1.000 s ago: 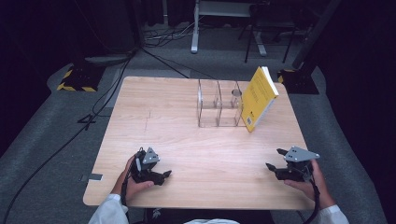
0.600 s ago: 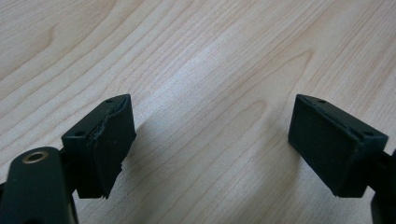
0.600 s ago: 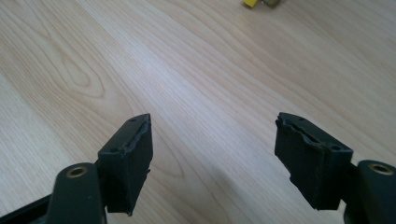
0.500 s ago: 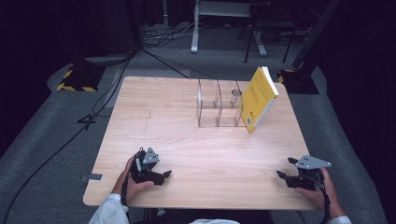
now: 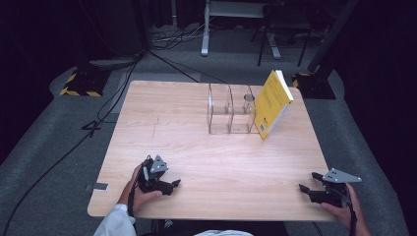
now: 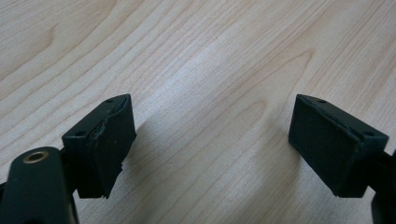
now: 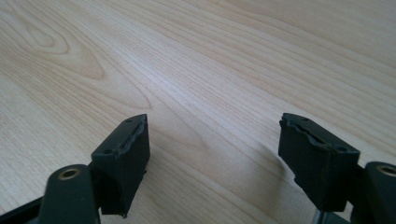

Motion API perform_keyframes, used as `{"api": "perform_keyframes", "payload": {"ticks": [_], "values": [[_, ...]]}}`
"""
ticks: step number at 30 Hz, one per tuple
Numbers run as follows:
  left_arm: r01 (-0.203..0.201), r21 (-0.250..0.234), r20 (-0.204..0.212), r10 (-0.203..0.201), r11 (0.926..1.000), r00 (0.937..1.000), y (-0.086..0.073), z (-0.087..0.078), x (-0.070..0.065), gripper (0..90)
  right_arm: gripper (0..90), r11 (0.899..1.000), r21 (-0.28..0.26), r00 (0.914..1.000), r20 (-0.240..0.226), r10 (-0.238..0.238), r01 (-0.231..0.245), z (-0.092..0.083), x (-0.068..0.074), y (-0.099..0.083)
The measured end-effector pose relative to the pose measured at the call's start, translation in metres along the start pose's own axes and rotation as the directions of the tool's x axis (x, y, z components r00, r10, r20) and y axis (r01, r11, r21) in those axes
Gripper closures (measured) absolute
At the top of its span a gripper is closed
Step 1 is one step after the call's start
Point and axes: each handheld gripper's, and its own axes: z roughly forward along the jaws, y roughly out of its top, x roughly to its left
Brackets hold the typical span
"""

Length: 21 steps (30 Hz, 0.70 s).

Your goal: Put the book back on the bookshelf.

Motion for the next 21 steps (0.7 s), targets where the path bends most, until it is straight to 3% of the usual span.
{"api": "perform_keyframes", "payload": {"ticks": [5, 21], "values": [[-0.001, 0.0, 0.0, 0.001, 1.0, 1.0, 0.0, 0.0, 0.0, 15.4, 24.9, 1.0, 0.007, 0.9993, -0.025, 0.029, -0.029, 0.0008, -0.0042, -0.0007], [-0.001, 0.0, 0.0, 0.001, 1.0, 1.0, 0.0, 0.0, 0.0, 15.4, 22.9, 0.999, 0.009, 0.9994, -0.016, 0.031, -0.031, 0.0011, -0.0039, -0.0008]]}}
